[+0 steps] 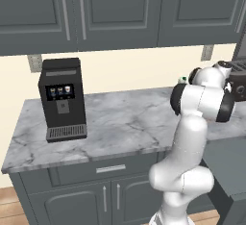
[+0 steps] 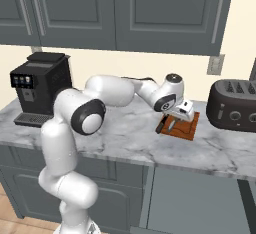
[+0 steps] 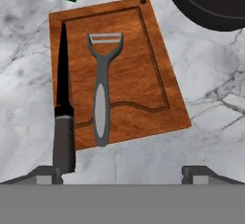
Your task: Open the drawer on the right and place the cutting tools on the cutting board.
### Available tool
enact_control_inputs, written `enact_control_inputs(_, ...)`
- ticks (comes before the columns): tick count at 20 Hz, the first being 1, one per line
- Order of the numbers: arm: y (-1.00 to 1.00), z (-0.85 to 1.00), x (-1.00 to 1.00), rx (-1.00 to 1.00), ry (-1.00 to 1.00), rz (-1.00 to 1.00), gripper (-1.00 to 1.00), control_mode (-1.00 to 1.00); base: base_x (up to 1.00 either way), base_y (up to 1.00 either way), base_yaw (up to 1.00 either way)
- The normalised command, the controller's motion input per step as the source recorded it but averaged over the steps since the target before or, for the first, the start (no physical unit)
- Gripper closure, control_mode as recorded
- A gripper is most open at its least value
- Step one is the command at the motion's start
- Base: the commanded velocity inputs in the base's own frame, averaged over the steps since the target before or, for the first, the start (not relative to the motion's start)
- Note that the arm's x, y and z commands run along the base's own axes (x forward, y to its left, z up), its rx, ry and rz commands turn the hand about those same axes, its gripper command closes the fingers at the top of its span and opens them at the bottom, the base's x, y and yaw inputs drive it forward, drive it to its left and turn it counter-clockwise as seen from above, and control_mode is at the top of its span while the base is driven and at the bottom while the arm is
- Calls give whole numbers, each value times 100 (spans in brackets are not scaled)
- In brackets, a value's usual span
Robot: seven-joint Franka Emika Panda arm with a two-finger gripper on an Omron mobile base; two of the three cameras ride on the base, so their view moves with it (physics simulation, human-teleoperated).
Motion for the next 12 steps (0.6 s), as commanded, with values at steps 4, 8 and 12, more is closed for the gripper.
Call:
enact_control_inputs(4,22,57,-69,0,-19,0,-100,-100,0,0,0)
enact_control_inputs(8,35,59,-50,0,-16,0,-100,-100,0,0,0)
enact_control_inputs(12,43,59,-39,0,-13,1,-100,-100,0,0,0)
